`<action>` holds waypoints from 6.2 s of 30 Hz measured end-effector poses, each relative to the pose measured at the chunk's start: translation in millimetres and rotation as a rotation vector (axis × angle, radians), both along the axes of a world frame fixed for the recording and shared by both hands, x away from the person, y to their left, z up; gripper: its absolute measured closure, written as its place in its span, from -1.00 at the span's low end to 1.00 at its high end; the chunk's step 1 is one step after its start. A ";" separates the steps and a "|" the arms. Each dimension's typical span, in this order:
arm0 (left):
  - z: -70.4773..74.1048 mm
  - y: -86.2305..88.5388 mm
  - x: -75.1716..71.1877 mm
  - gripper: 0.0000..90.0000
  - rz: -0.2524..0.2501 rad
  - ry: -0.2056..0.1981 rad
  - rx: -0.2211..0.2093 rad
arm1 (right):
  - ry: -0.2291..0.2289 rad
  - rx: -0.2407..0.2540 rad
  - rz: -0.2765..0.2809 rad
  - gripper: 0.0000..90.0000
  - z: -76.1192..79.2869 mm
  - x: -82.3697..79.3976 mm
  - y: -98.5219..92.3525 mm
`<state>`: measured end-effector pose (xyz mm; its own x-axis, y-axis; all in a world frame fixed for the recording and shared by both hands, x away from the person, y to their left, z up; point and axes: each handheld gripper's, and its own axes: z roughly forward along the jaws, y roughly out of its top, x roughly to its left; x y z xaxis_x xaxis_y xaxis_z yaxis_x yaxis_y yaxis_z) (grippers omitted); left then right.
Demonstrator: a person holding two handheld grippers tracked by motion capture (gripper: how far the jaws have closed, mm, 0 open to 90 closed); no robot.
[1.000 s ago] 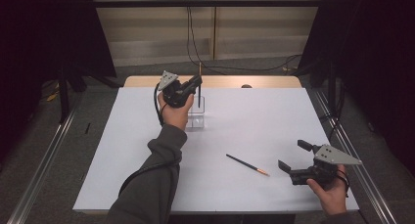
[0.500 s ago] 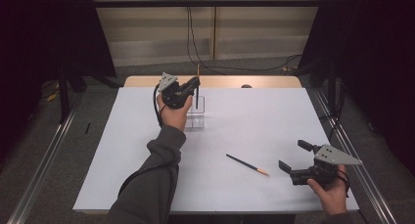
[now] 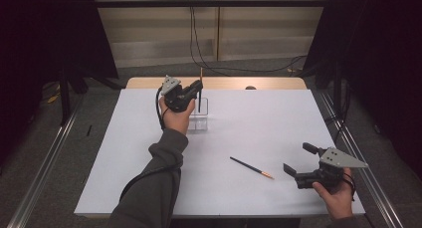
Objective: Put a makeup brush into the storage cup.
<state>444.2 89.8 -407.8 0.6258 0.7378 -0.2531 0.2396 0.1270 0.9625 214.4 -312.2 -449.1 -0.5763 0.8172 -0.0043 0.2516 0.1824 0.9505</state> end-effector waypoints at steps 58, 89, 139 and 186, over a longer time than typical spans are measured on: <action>-10.3 8.1 -6.1 0.86 0.008 0.028 0.045 | 0.005 -0.008 0.014 -1.00 -0.4 0.6 2.7; -19.9 15.2 -15.4 0.86 -0.006 0.052 0.043 | 0.017 -0.019 0.019 -1.00 -1.8 1.2 4.6; -31.1 16.4 -21.2 0.86 -0.026 0.076 0.083 | 0.018 -0.030 0.023 -1.00 -2.4 1.9 6.3; -29.3 14.6 -24.0 0.59 -0.038 0.083 0.086 | 0.024 -0.043 0.026 -1.00 -3.1 -0.2 7.2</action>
